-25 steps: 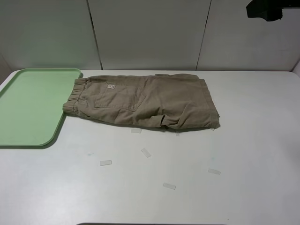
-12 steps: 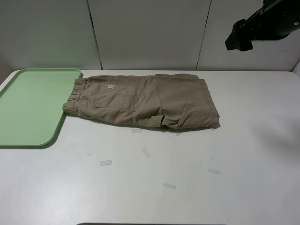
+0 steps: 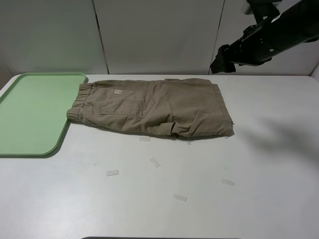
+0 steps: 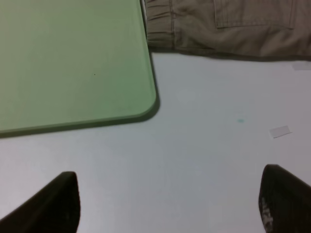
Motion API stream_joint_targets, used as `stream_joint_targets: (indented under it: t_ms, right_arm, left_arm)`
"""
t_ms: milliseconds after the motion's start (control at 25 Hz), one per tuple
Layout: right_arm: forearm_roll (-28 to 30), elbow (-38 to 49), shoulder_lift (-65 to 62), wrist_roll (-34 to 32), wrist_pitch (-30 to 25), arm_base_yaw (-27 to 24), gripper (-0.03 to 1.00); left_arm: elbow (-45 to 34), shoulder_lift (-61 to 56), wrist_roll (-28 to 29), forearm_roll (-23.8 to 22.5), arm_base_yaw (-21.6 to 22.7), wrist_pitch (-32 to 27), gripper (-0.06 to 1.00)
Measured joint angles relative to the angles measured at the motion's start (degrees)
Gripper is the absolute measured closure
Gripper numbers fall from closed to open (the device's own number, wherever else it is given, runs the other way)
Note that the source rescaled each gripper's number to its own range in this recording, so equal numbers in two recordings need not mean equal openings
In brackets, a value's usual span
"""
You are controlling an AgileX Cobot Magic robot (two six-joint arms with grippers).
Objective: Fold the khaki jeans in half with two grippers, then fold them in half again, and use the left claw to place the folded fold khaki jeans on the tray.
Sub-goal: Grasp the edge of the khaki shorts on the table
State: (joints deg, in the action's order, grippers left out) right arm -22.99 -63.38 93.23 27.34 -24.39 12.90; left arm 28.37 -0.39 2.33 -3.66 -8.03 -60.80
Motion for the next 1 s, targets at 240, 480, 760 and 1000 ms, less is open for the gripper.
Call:
stream_joint_targets:
  t_ms: [240,480,760,1000]
  right_arm:
    - [-5.65,-6.74,8.0,0.87,-0.17,-0.84,0.13]
    - [-7.39,-13.24,16.4,-0.34,-0.28,-2.27,0.13]
    - [-7.7,-15.51,23.42,-1.55,-3.72,-5.28,0.13]
    - [-7.99,-15.58,26.43,-1.55,-4.65,-7.19,0.13]
  left_arm:
    - [0.0,0.0,0.0,0.0,0.0,0.0,0.08]
    - [0.0,0.0,0.0,0.0,0.0,0.0,0.08]
    - [0.0,0.0,0.0,0.0,0.0,0.0,0.08]
    - [0.0,0.0,0.0,0.0,0.0,0.0,0.08]
